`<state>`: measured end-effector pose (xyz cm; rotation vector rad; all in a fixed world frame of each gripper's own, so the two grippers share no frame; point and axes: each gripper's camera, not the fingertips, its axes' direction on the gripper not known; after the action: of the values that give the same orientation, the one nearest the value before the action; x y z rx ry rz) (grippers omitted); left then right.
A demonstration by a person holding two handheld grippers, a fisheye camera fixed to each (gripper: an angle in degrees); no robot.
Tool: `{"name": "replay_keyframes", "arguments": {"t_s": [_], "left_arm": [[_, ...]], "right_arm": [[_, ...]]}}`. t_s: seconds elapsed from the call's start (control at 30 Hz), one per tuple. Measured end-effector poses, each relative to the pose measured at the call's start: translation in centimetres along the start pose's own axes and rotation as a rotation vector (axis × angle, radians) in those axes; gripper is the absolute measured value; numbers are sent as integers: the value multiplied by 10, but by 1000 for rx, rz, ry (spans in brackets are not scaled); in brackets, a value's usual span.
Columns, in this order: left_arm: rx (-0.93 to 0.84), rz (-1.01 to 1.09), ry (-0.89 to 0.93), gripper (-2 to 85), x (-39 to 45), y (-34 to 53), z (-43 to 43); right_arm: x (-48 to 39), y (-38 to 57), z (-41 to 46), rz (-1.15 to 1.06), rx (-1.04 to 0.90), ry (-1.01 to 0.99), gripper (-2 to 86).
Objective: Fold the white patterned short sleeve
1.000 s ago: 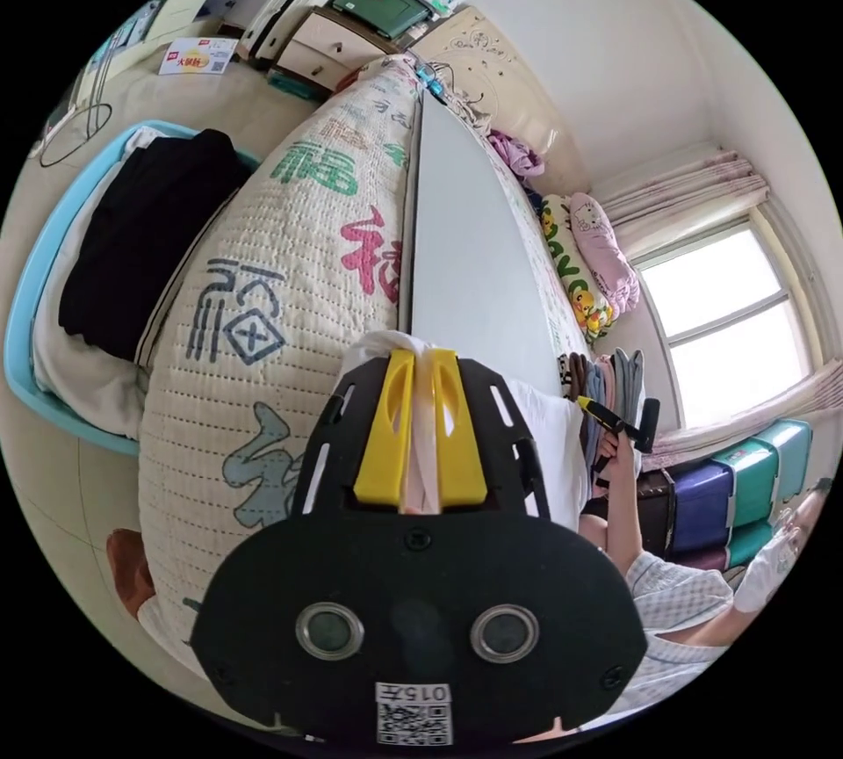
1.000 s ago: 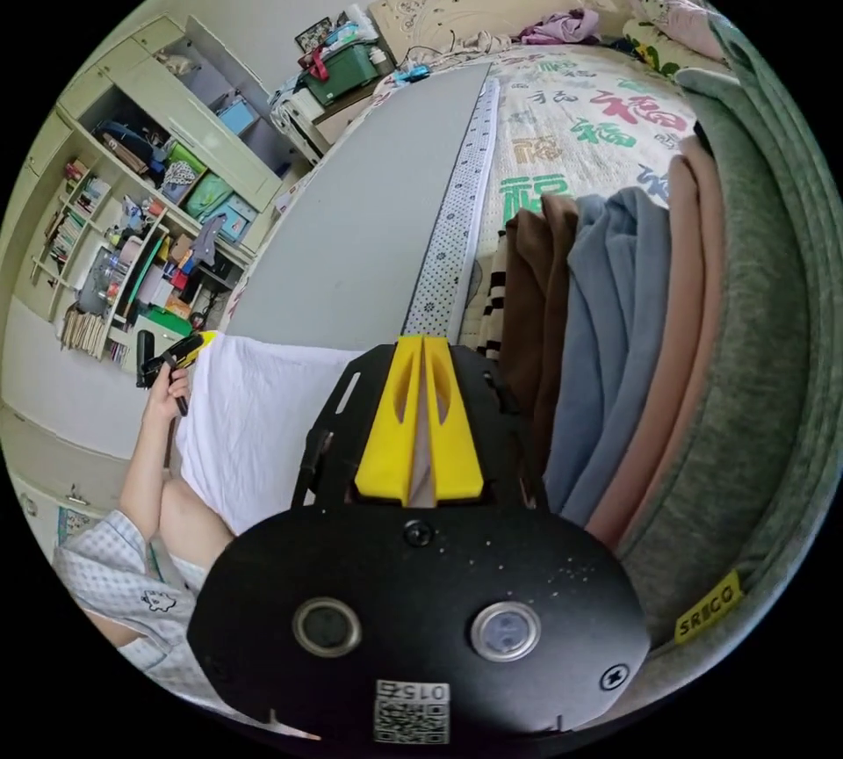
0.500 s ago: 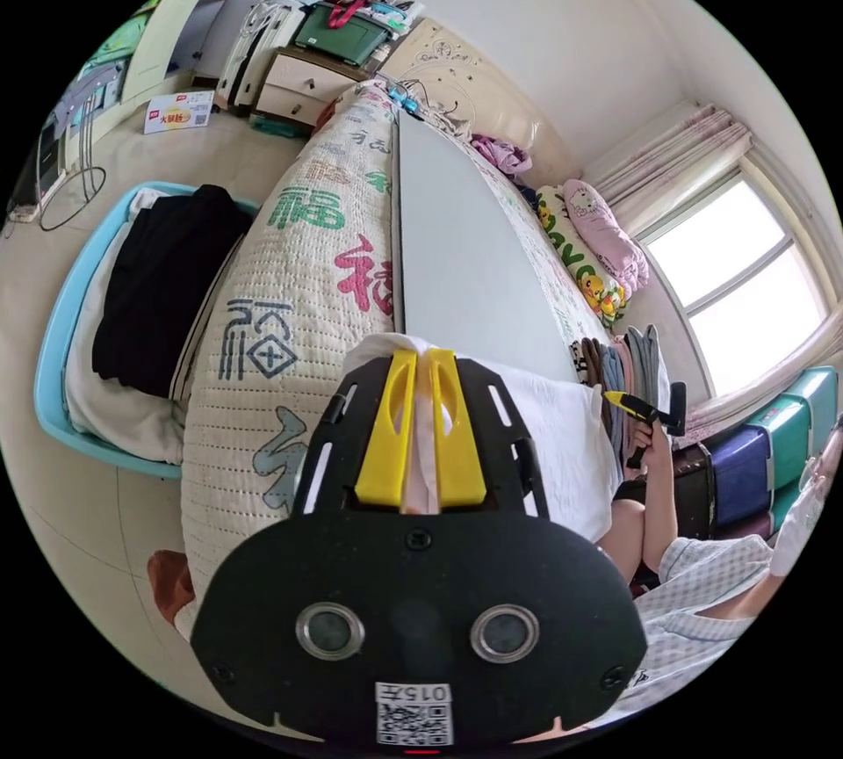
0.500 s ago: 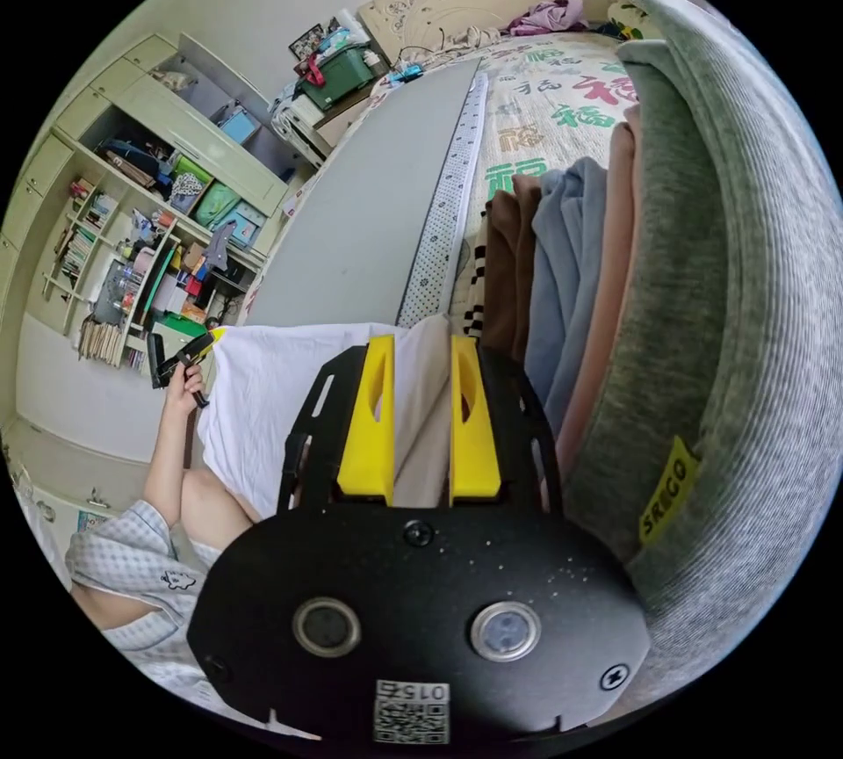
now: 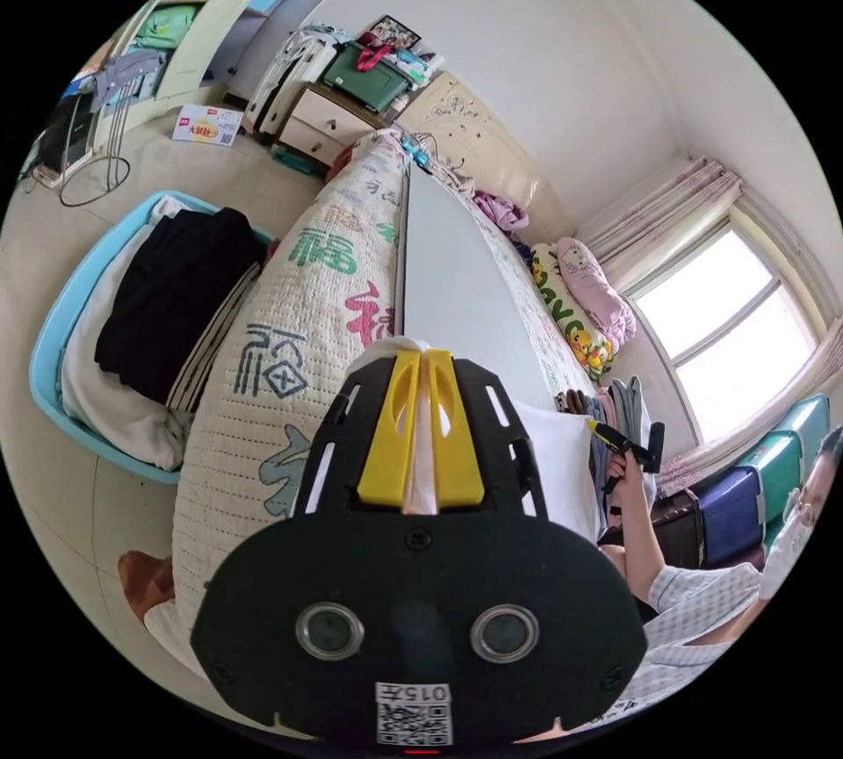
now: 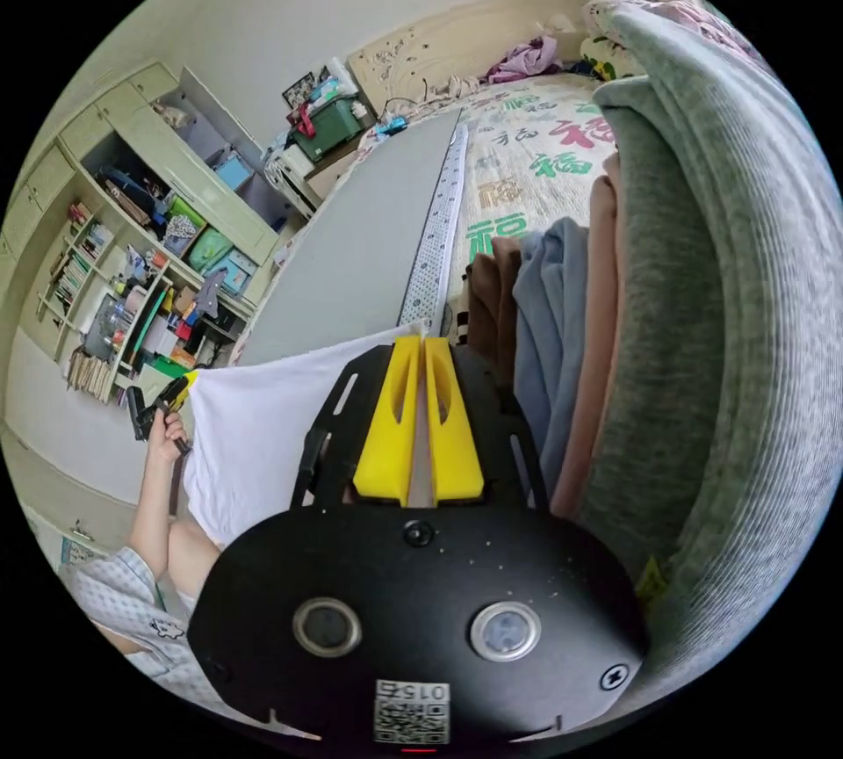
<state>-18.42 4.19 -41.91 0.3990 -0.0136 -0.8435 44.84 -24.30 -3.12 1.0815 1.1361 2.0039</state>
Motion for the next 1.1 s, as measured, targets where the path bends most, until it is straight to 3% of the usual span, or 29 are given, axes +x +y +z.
{"name": "replay_keyframes", "arguments": {"t_s": [0.2, 0.37, 0.5, 0.63, 0.83, 0.93, 1.1], "left_arm": [[50, 21, -53, -2, 6, -1, 0], [-5, -29, -161, -1, -3, 1, 15], [40, -84, -198, 4, -16, 2, -10], [96, -84, -108, 4, -18, 7, -46], [32, -100, -12, 6, -33, 15, -63], [-24, -129, 3, 15, -46, 17, -58], [-82, -139, 30, 38, -54, 14, -41]], "right_arm": [[35, 5, 40, -38, 104, 119, 0], [84, 22, 88, -77, 11, 247, 4], [139, 43, 78, -60, 50, 353, 4], [190, 83, 39, -136, 175, 178, 8], [168, 190, 31, -564, 183, 39, 43], [129, 247, 55, -802, 9, -41, 57], [106, 354, 87, -915, -139, -321, 71]]}}
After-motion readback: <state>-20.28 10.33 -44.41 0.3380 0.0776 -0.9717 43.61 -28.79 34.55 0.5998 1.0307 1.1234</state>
